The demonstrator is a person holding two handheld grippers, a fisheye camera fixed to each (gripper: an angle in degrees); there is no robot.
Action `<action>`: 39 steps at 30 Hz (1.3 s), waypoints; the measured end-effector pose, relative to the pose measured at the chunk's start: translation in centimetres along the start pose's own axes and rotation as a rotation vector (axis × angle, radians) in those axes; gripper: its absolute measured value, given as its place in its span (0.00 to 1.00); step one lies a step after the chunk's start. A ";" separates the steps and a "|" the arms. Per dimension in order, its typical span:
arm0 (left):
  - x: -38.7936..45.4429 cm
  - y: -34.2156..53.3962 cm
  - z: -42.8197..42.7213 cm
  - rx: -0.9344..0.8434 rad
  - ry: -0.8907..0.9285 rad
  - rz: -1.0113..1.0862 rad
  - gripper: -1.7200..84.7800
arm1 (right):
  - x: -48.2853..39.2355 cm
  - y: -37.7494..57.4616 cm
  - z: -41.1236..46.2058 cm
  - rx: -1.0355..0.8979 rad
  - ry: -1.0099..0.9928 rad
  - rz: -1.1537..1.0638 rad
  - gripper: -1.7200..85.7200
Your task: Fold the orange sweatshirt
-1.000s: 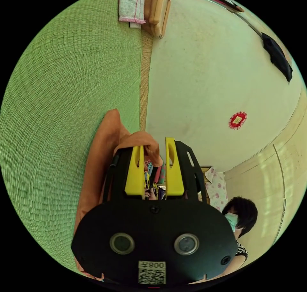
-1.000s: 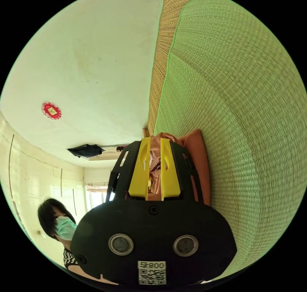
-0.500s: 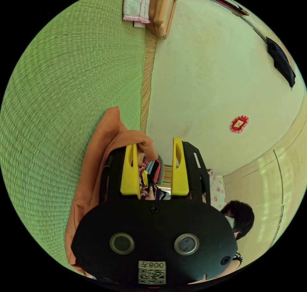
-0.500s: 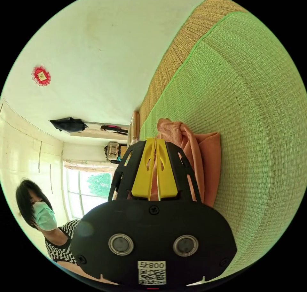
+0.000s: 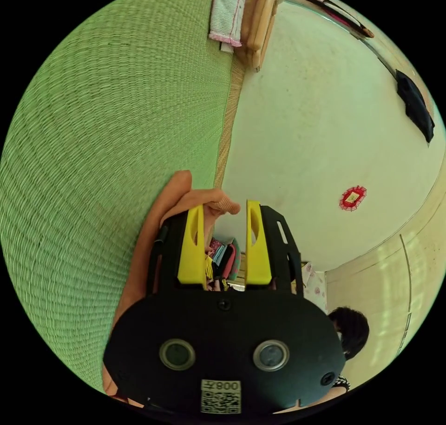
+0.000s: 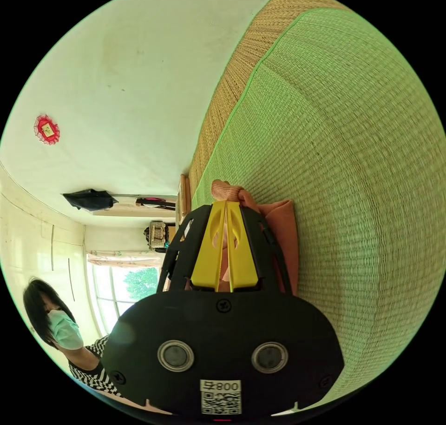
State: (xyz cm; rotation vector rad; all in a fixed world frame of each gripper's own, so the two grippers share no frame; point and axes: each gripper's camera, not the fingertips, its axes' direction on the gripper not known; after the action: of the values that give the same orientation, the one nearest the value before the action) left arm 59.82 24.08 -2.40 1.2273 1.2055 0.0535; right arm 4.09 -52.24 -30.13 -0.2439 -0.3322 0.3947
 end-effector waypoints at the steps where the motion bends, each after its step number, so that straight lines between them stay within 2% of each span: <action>1: 0.5 0.3 0.3 -0.018 -0.011 0.025 0.17 | -0.7 0.2 0.0 -0.013 -0.005 -0.029 0.02; 6: 2.1 1.6 1.0 -0.067 -0.013 0.091 0.16 | -2.7 0.2 0.8 -0.059 0.036 -0.094 0.02; 9: 2.6 1.6 2.0 -0.074 -0.016 0.135 0.10 | -3.2 -0.4 1.1 -0.045 0.050 -0.078 0.02; 13: 1.4 1.1 2.2 0.029 0.055 0.113 0.07 | -3.7 -1.0 1.2 -0.047 0.072 -0.052 0.02; 17: 2.2 1.8 5.8 -0.127 -0.065 0.194 0.04 | -4.6 -1.1 1.4 -0.051 0.100 -0.058 0.02; 21: 1.5 1.2 8.4 -0.142 -0.170 0.205 0.03 | -5.5 -1.2 1.5 -0.030 0.096 -0.043 0.02; 23: 1.1 0.8 9.1 -0.106 -0.305 0.211 0.03 | -6.1 -1.2 1.5 -0.028 0.101 -0.038 0.02; 26: 1.4 2.3 10.3 -0.087 -0.240 0.248 0.03 | -8.4 -0.7 1.3 -0.027 0.098 -0.104 0.02; 30: 2.7 5.5 14.2 -0.248 -0.257 0.346 0.06 | -13.2 1.3 2.2 -0.092 0.190 -0.275 0.04; 32: 3.0 7.3 17.4 -0.355 -0.342 0.380 0.13 | -15.2 2.3 3.2 -0.125 0.265 -0.337 0.05; 34: 3.4 8.5 19.6 -0.393 -0.480 0.441 0.16 | -17.9 3.5 4.9 -0.161 0.405 -0.411 0.08; 39: 4.1 12.0 26.6 -0.500 -0.868 0.667 0.15 | -21.6 5.0 9.9 -0.259 0.780 -0.547 0.10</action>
State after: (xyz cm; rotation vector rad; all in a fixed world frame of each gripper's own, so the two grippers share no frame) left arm 87.25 13.43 -0.34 0.9782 -0.0078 0.2679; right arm -20.00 -55.01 -28.32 -0.5204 0.3246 -0.2977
